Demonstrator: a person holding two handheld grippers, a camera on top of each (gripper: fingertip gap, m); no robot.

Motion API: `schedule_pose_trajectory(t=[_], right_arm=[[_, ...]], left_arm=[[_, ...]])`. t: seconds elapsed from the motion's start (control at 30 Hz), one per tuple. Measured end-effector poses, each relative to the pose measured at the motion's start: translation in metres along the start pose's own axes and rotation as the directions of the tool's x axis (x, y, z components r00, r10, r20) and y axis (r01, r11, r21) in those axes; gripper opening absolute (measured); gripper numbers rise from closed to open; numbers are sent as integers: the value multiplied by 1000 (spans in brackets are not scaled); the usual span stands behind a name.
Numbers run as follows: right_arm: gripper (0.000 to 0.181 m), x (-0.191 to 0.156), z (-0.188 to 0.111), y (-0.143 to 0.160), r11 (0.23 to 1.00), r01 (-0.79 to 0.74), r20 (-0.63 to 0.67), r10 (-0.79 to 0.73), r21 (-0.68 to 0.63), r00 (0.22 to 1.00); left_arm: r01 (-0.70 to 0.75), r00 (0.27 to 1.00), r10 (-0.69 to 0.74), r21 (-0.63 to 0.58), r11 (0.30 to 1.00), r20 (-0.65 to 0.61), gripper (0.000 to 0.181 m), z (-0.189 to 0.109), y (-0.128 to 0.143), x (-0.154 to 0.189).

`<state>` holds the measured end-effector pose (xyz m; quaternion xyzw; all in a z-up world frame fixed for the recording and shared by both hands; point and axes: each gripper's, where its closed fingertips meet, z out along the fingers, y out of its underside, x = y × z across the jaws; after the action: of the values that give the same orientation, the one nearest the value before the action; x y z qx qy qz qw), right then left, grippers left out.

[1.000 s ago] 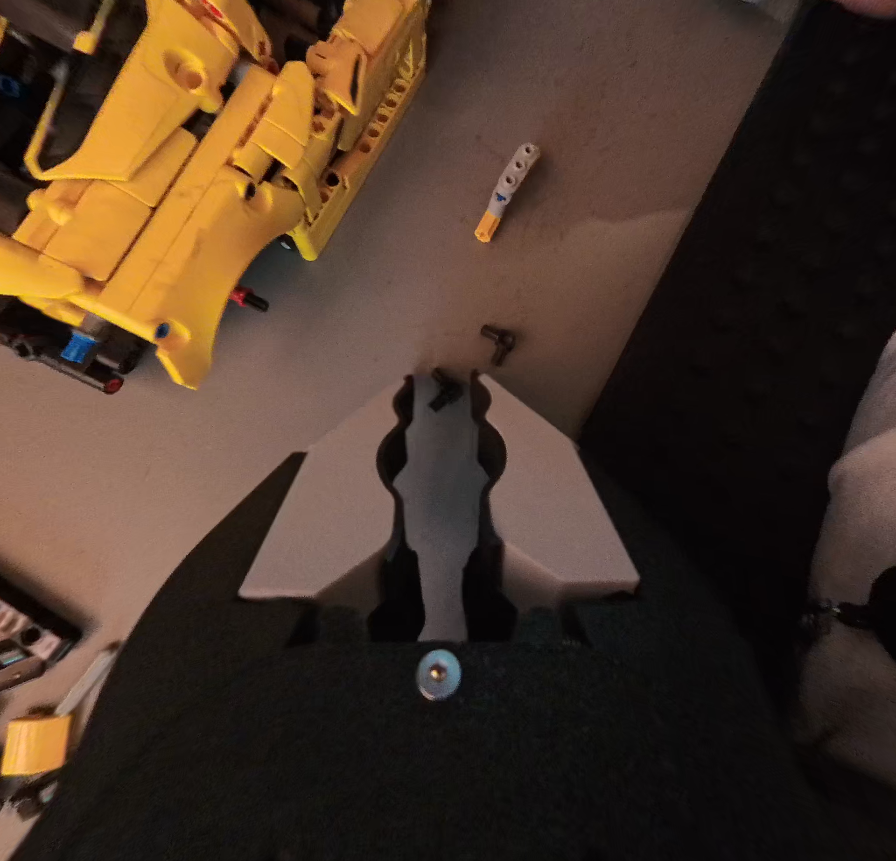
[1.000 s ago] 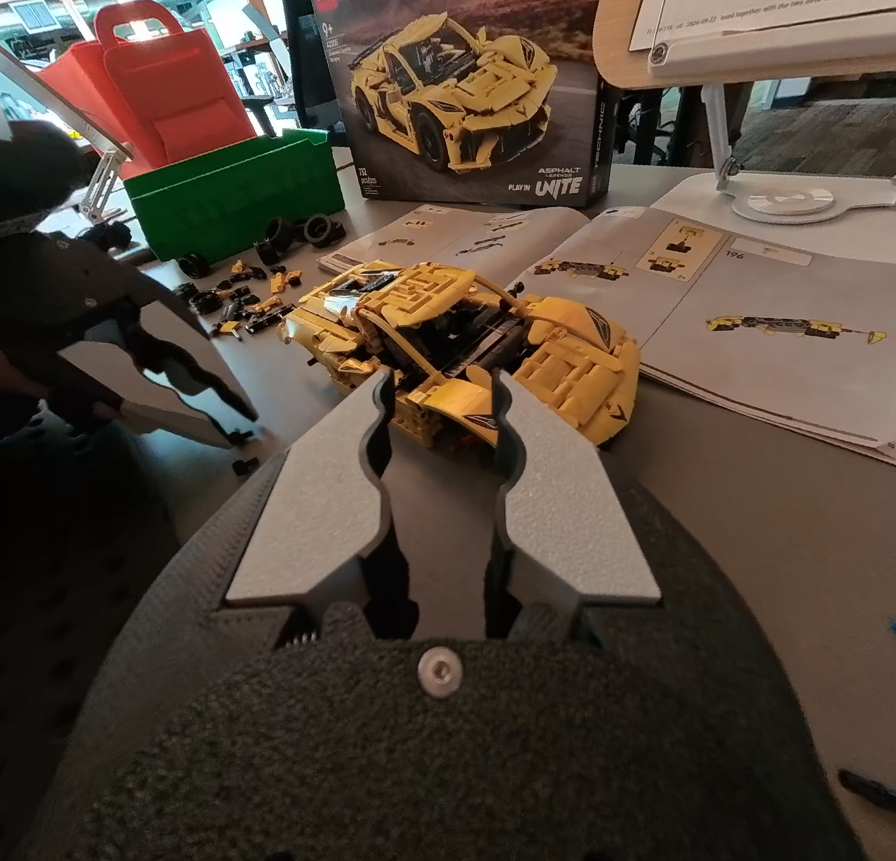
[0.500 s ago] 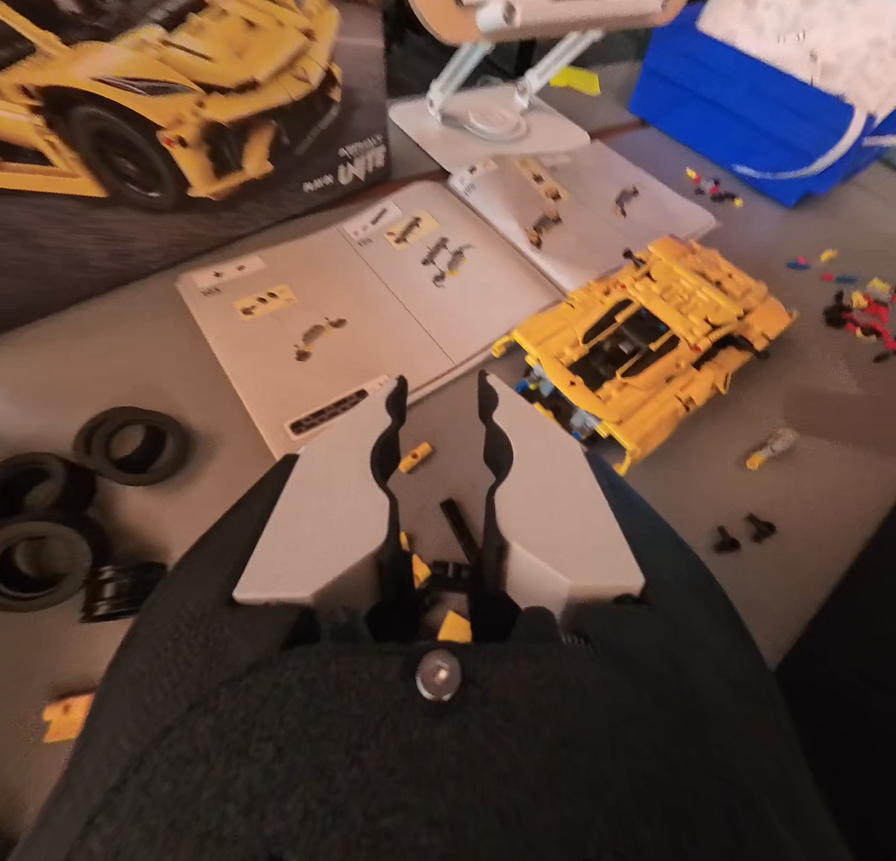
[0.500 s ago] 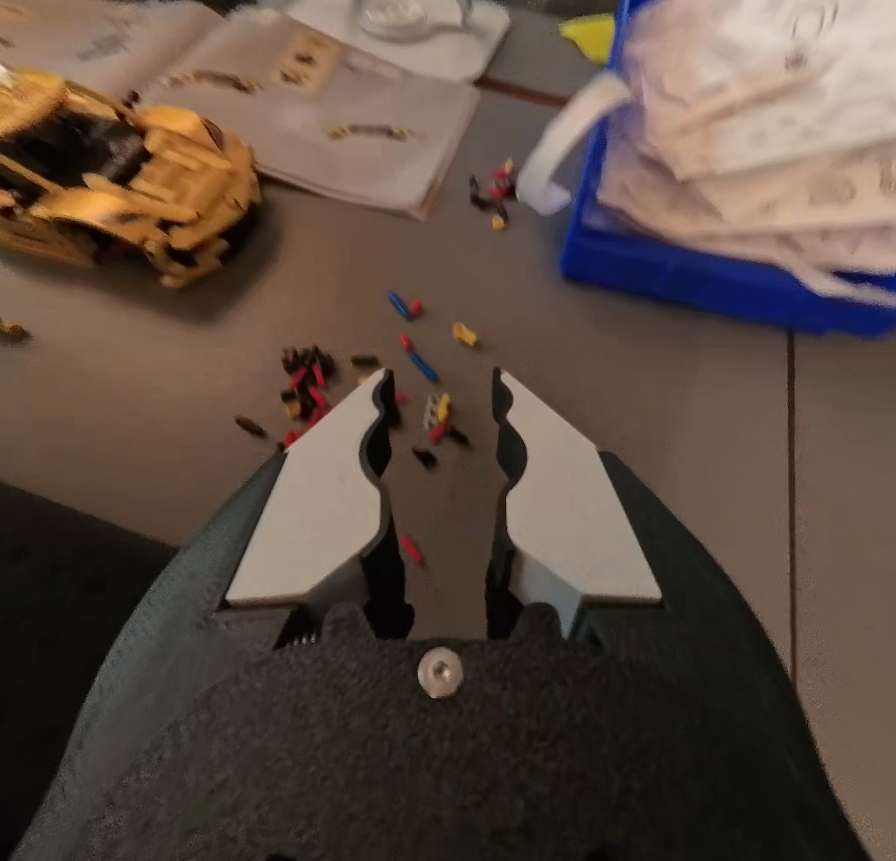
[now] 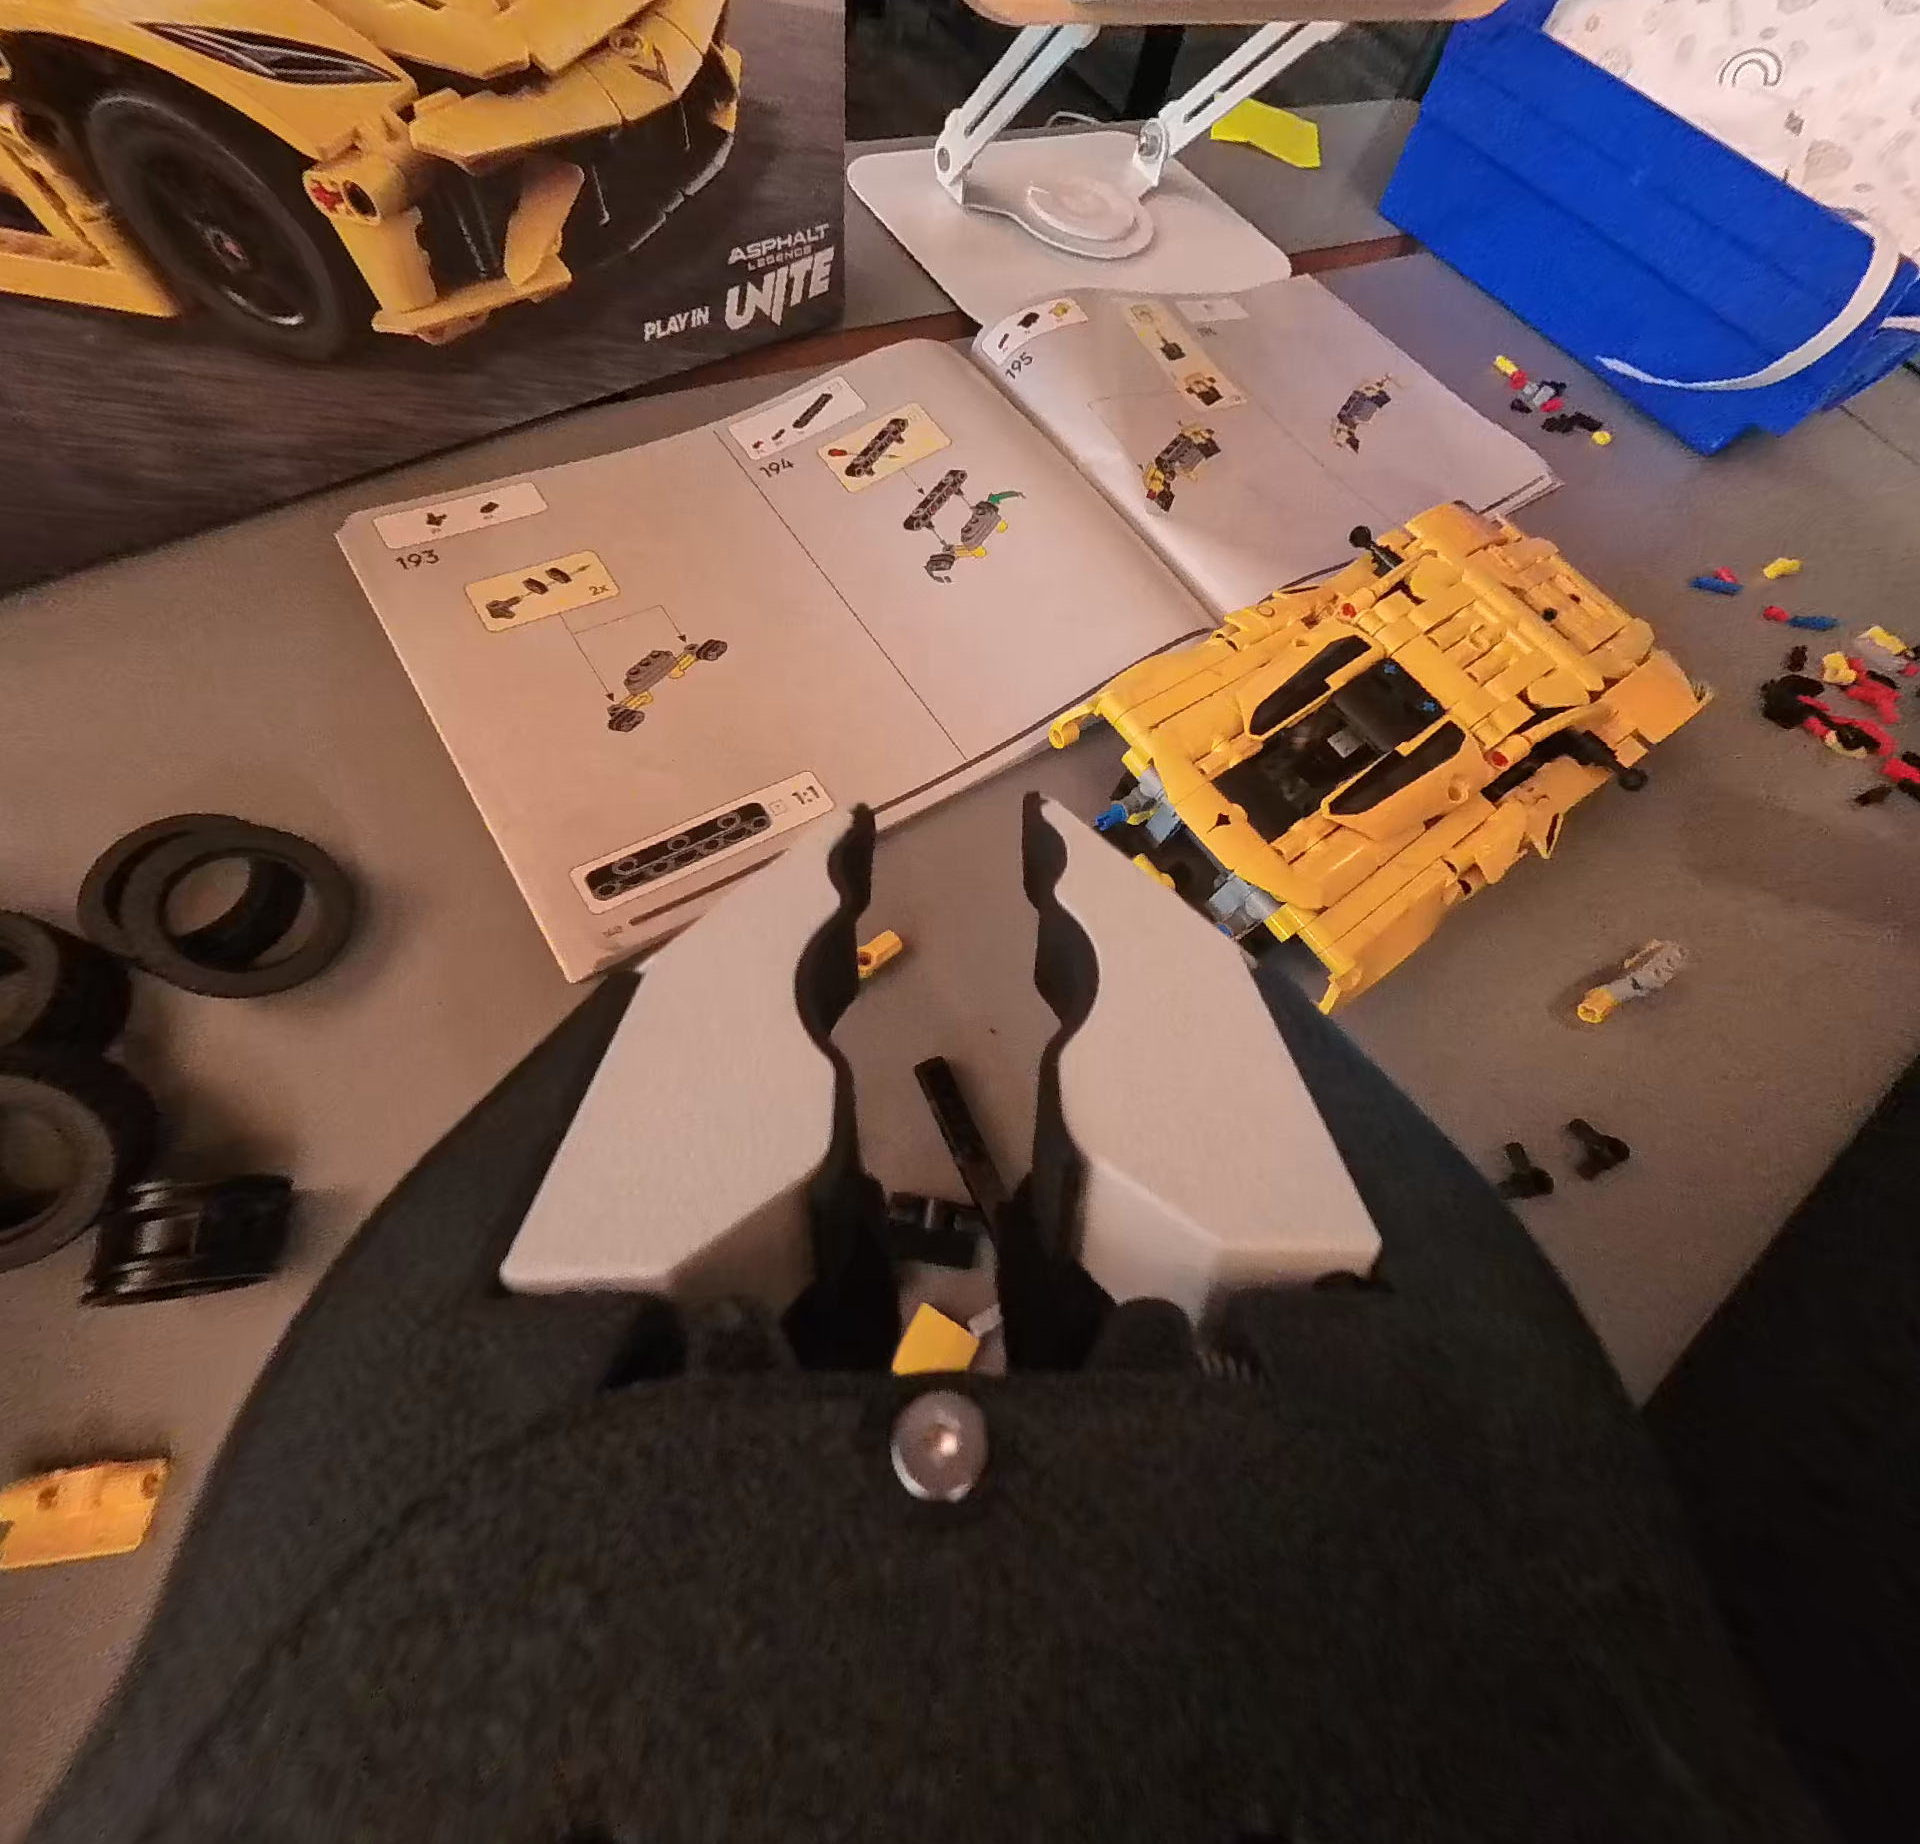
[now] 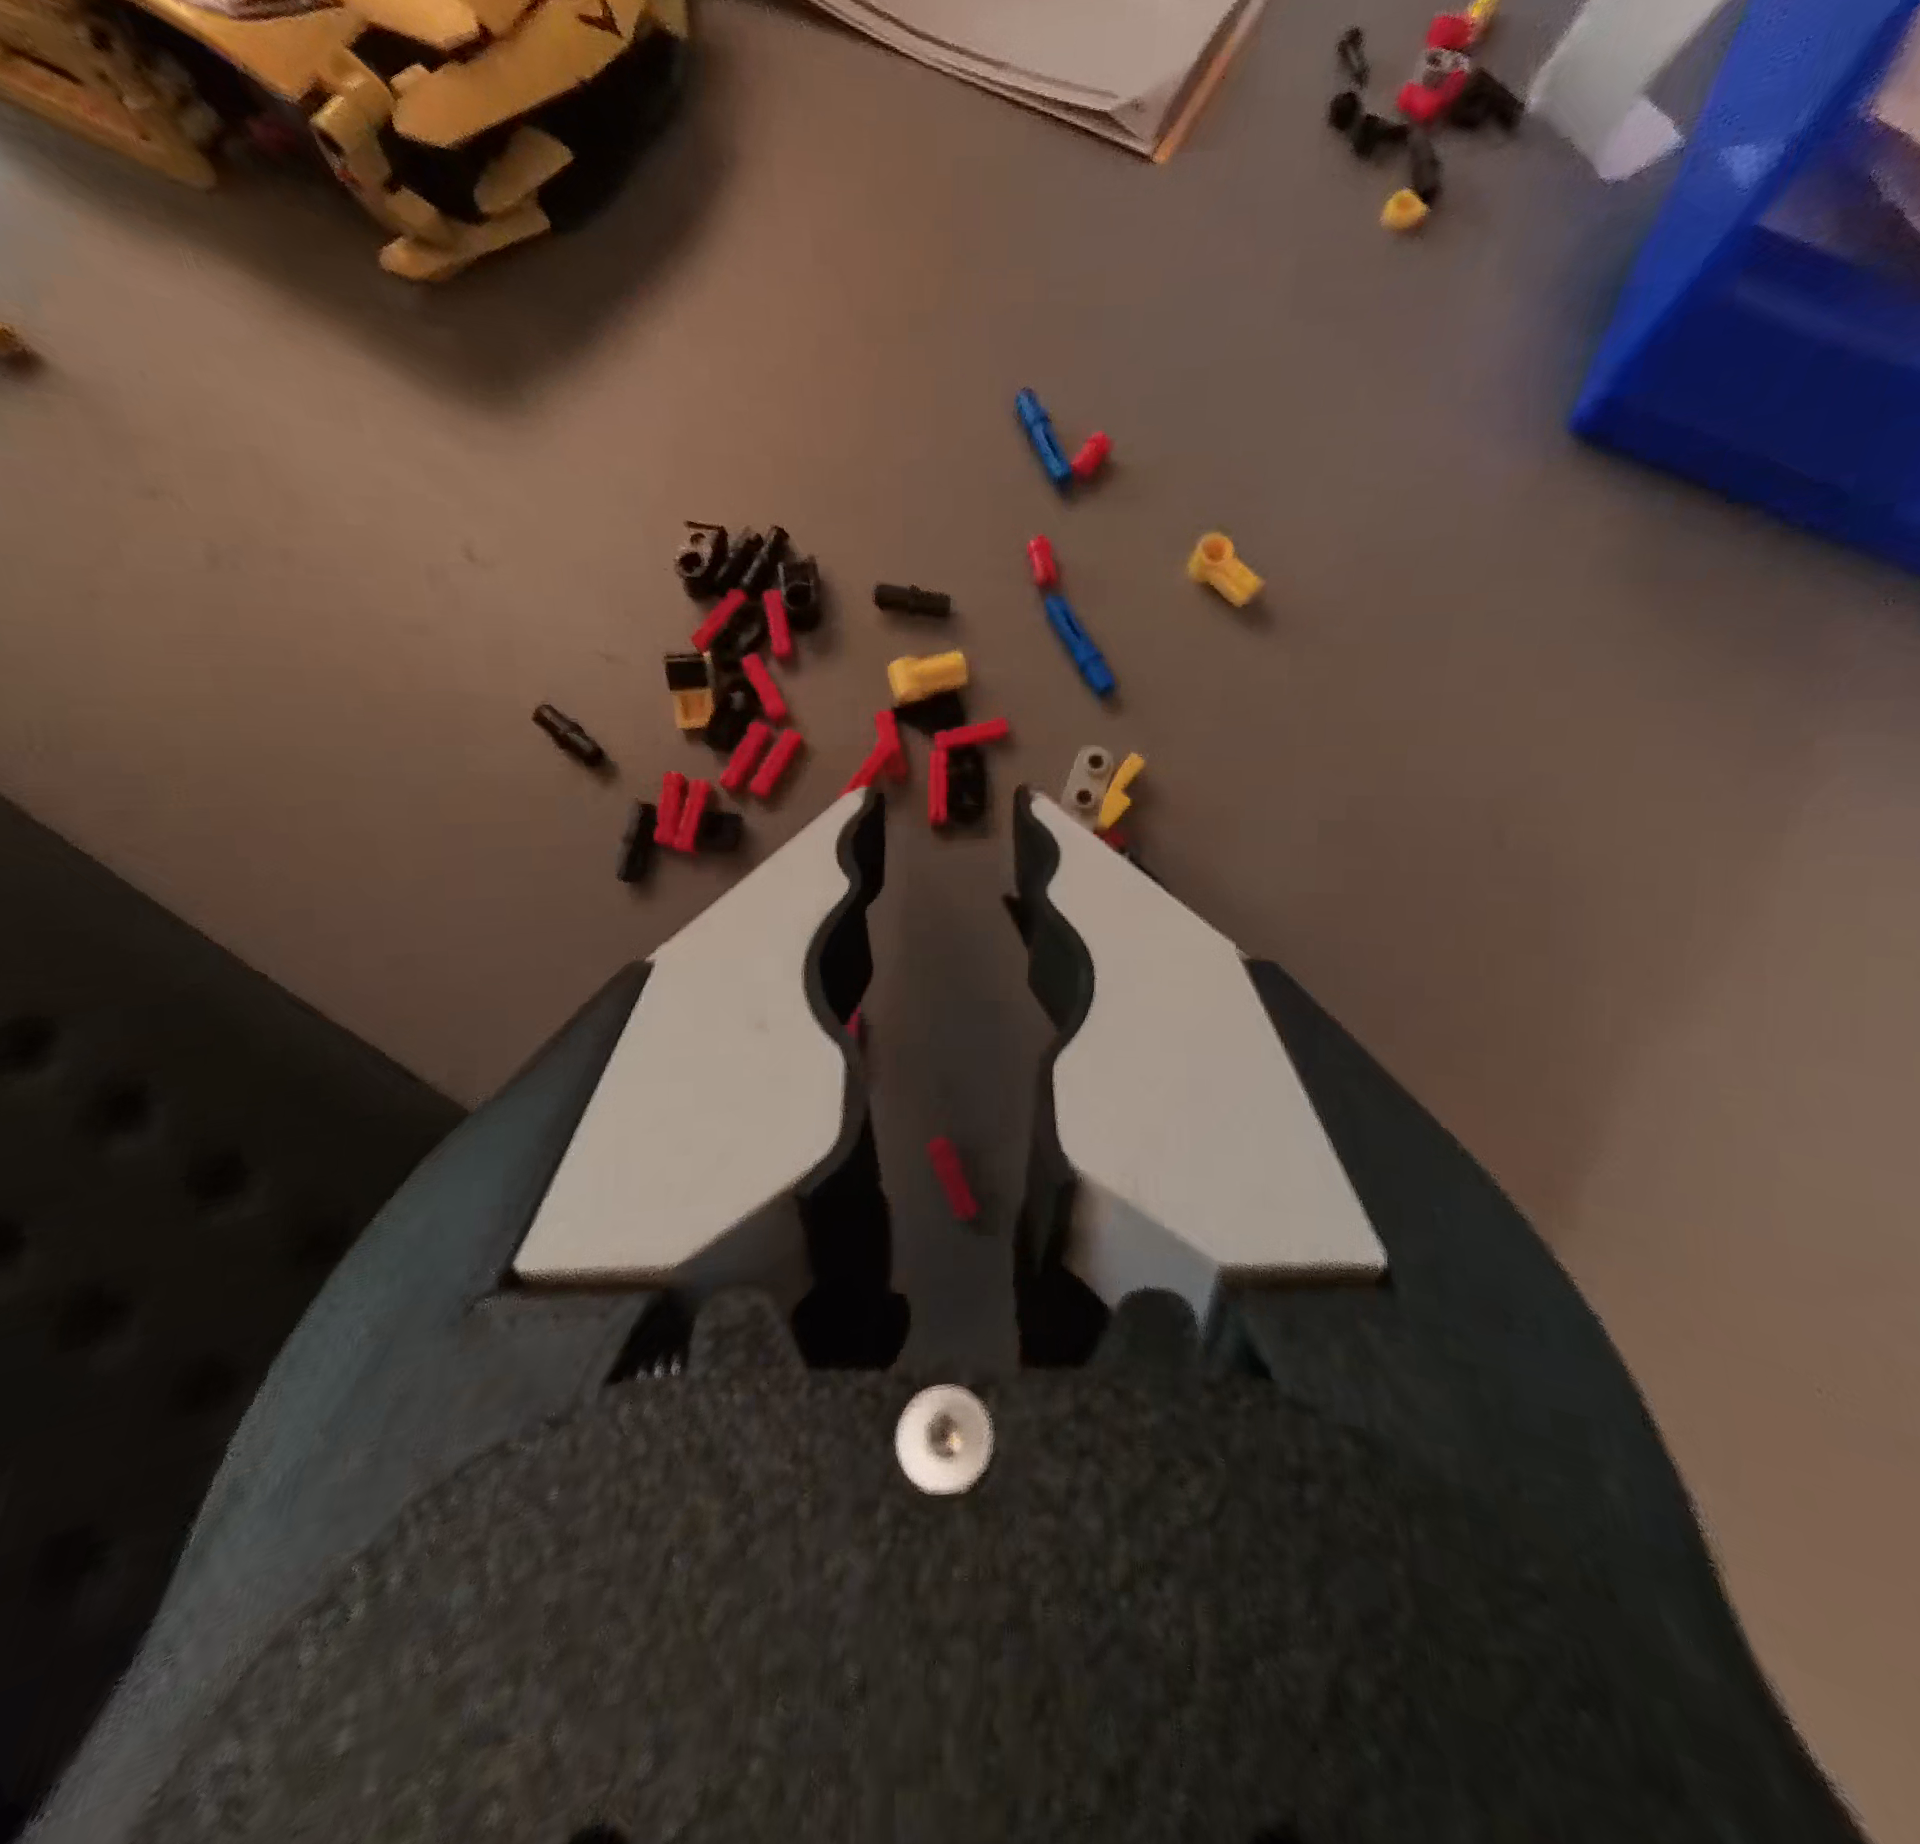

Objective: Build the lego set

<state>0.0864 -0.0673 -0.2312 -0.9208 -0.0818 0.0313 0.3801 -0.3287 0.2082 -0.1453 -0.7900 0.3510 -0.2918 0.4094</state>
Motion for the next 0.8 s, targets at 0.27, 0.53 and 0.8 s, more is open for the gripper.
schedule_pose_trajectory(t=[0.27,0.53,0.8], right_arm=[[13,7,12,3,1000,3,75,-2,-23,997],[4,7,13,6,999,16,59,-14,-30,998],[3,-60,-2,-44,991,115,247,-129,71,961]], left_arm=[[30,1000,-30,2,1000,0,28,-1,1,2],[38,999,-38,-10,999,-12,28,3,3,4],[45,999,-45,-5,999,2,28,-3,4,0]])
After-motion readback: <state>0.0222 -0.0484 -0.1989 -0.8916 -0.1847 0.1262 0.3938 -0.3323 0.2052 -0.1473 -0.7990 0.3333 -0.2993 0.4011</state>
